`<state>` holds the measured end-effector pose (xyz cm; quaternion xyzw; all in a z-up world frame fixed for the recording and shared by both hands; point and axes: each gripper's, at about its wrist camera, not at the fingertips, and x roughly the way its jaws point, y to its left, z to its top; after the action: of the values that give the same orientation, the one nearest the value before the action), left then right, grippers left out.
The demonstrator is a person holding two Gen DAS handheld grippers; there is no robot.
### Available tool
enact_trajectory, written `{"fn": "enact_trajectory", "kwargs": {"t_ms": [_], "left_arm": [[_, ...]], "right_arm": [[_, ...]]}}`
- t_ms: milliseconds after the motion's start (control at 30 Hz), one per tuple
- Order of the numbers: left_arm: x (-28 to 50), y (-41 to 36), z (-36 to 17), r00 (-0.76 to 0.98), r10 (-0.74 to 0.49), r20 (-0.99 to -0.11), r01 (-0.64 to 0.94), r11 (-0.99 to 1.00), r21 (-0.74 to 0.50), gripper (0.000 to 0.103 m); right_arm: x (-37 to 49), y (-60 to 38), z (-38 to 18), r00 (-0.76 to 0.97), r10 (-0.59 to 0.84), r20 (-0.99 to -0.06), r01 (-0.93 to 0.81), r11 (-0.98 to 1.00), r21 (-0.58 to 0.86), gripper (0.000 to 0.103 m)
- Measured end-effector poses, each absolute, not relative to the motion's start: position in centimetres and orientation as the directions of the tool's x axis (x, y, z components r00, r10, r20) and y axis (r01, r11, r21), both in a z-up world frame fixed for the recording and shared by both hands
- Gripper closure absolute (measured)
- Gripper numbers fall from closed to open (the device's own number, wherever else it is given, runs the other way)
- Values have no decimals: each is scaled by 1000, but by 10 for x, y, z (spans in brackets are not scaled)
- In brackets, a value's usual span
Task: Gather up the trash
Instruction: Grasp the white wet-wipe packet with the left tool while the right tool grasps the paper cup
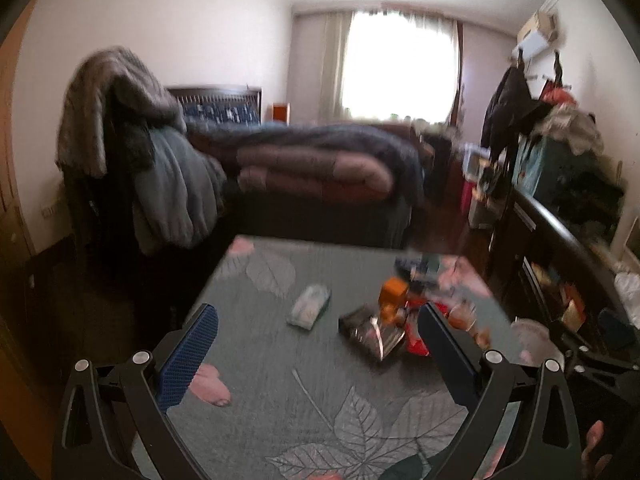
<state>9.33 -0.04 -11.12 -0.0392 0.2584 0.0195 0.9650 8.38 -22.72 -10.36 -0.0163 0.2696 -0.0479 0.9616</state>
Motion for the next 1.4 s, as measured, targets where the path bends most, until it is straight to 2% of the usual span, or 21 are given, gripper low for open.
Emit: {"fn": "enact_trajectory", "kwargs": {"t_ms": [167, 433, 600, 767, 833, 900, 967, 1033, 1067, 1100, 1233, 1333, 1367, 1400], "left_arm": [[151, -1, -150, 796, 48, -603, -75, 997, -20, 4], [254, 12, -186, 736, 121, -666, -107, 992, 62, 4], [304, 20, -217, 655, 73, -752, -66, 997, 39, 4], [321, 16, -239, 616, 54, -786, -27, 999, 48, 4], [322, 16, -243, 616, 50, -786, -21, 999, 47, 8], [323, 16, -248, 605, 46, -795, -19, 999, 43, 18], [321, 18, -249, 609, 22, -793, -19, 1000, 14, 19], [321, 18, -248, 613, 14, -790, -15, 1000, 7, 25], [321, 17, -247, 620, 14, -785, -11, 1000, 8, 37], [320, 15, -245, 627, 12, -779, -6, 1000, 11, 56], [319, 14, -244, 636, 14, -772, -8, 1000, 11, 61], [316, 21, -239, 643, 24, -766, -48, 999, -9, 62], [313, 26, -236, 648, 23, -761, -63, 998, -23, 62], [310, 29, -233, 654, 21, -756, -71, 997, -33, 62]], "right_arm": [[121, -231, -143, 789, -98, -607, 78, 995, -60, 3], [154, -233, -167, 759, -81, -646, 51, 997, -64, 3], [176, -233, -175, 742, -36, -669, 23, 999, -29, 3], [191, -230, -181, 726, -7, -688, -3, 1000, -13, 4], [195, -231, -183, 721, -11, -693, -1, 1000, -17, 4], [197, -235, -185, 719, -18, -695, 10, 1000, -16, 4], [199, -240, -187, 714, -22, -700, 24, 1000, -7, 4], [204, -249, -191, 707, -15, -707, 42, 999, 21, 4], [206, -253, -193, 703, -6, -711, 48, 998, 38, 4], [208, -256, -195, 699, 2, -715, 52, 997, 53, 4], [224, -263, -206, 666, 54, -744, 55, 991, 120, 4], [237, -256, -211, 656, 66, -752, 37, 992, 119, 4], [241, -252, -213, 651, 55, -757, 36, 994, 103, 6], [243, -249, -214, 650, 49, -758, 33, 995, 93, 16]]}}
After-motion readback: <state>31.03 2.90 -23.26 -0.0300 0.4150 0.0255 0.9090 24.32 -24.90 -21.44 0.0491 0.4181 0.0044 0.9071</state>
